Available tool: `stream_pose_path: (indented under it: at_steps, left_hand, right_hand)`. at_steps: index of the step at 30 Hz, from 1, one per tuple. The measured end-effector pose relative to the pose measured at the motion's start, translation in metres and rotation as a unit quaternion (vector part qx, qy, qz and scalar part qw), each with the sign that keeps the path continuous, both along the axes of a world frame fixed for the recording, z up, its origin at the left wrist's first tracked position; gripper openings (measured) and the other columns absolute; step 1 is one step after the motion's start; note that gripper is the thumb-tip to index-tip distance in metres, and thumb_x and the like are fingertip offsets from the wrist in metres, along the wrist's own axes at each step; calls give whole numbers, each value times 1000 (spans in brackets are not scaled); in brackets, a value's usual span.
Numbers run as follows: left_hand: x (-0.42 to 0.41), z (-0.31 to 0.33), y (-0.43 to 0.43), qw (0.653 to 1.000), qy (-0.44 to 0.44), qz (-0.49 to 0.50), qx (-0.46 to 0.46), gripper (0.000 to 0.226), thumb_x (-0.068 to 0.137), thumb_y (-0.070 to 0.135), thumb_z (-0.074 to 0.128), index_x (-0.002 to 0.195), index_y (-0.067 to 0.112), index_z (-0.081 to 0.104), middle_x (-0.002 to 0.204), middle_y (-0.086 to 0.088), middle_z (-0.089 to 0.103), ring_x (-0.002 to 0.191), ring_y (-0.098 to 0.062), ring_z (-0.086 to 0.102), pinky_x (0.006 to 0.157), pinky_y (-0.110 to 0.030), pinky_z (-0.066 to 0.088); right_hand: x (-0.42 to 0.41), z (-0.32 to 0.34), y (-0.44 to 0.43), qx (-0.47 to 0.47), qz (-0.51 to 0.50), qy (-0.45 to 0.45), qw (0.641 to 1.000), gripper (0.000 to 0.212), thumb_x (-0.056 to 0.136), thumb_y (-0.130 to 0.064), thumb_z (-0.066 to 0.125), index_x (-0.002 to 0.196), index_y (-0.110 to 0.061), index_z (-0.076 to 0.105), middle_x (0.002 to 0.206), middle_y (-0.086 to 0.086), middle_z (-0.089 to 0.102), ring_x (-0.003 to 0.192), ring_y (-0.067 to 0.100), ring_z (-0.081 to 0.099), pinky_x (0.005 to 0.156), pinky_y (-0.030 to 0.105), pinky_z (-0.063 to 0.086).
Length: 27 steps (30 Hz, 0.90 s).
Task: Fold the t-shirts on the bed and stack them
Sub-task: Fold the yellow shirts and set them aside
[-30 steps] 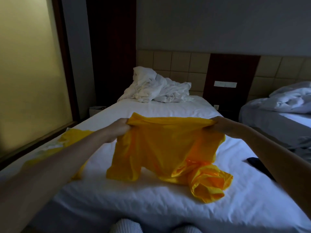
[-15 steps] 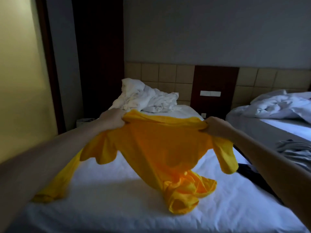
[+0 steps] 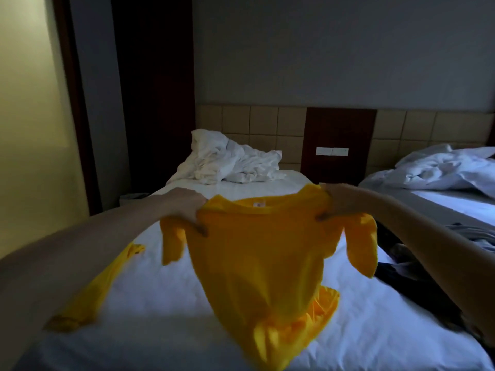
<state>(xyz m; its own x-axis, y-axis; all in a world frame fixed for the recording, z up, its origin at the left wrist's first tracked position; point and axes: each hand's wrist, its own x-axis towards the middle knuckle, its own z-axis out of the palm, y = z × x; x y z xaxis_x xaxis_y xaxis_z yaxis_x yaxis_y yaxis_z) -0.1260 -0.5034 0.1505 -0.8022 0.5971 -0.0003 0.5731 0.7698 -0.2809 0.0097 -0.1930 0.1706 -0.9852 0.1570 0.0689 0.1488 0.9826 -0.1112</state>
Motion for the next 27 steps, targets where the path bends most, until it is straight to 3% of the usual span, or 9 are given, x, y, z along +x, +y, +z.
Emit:
stream_pose_path:
  at_steps: [3, 5, 8, 12, 14, 16, 18, 22, 27]
  left_hand:
    - [-5, 6, -1, 976, 116, 14, 183, 18, 87, 37, 60, 78, 22, 55, 89, -3, 63, 84, -22, 61, 73, -34, 52]
    - [-11, 17, -1, 927, 153, 5, 342, 22, 88, 22, 57, 67, 25, 50, 84, -4, 63, 80, -24, 61, 71, -37, 51]
    - [-17, 31, -2, 892, 70, -56, 443, 25, 91, 12, 55, 69, 24, 50, 82, -6, 61, 78, -25, 60, 74, -40, 52]
    - [-12, 45, -8, 798, -46, -88, 594, 29, 92, -2, 48, 74, 20, 56, 79, -6, 58, 83, -26, 58, 78, -39, 48]
    - [-9, 50, -11, 825, -89, -83, 552, 4, 86, 19, 58, 88, 19, 62, 90, -7, 62, 89, -24, 60, 83, -39, 49]
    - [-8, 48, -17, 950, -71, -36, 301, 40, 69, 58, 61, 95, 28, 59, 95, 1, 62, 92, -19, 59, 86, -36, 49]
    - [-12, 37, -23, 993, 22, 4, 118, 43, 68, 71, 63, 84, 33, 55, 85, 7, 61, 84, -15, 59, 78, -33, 50]
    - [-17, 25, -21, 969, 32, 0, 247, 33, 85, 40, 65, 59, 27, 49, 67, 1, 56, 67, -17, 54, 62, -30, 45]
    - [-13, 15, -23, 882, -128, -62, 450, 33, 89, -3, 50, 63, 17, 50, 72, -6, 53, 72, -21, 54, 70, -37, 46]
  right_hand:
    - [2, -3, -4, 159, -66, 54, 984, 42, 88, -38, 61, 121, -14, 54, 104, 4, 60, 92, 18, 60, 78, 29, 51]
    - [1, 2, -6, 96, -83, 198, 972, 20, 95, -20, 51, 107, -6, 59, 87, 5, 56, 76, 18, 56, 63, 27, 45]
    - [-5, 11, -1, -58, -66, 310, 947, 14, 91, 0, 48, 97, -2, 61, 85, 10, 55, 76, 24, 54, 54, 25, 35]
    - [-10, 20, -4, -220, -15, 313, 924, 27, 91, 9, 40, 108, 1, 59, 87, 11, 56, 88, 29, 54, 75, 35, 42]
    - [-11, 23, -2, -194, 7, 300, 934, 25, 91, 7, 43, 110, 1, 58, 92, 11, 57, 93, 30, 55, 78, 35, 42]
    - [-8, 21, -1, -103, 8, 189, 976, 30, 90, -9, 59, 119, -5, 56, 109, 11, 60, 100, 25, 56, 83, 31, 43]
    - [-6, 12, 0, 9, -15, 80, 997, 52, 82, -30, 70, 127, -12, 51, 118, 8, 59, 102, 22, 57, 82, 29, 45]
    - [-14, -2, -4, 101, -28, 88, 991, 39, 86, -33, 65, 117, -10, 59, 104, 7, 64, 95, 21, 62, 80, 28, 51]
    - [-21, -4, -2, -123, -19, 107, 986, 17, 91, -3, 54, 103, 3, 64, 92, 15, 64, 81, 21, 59, 68, 27, 49]
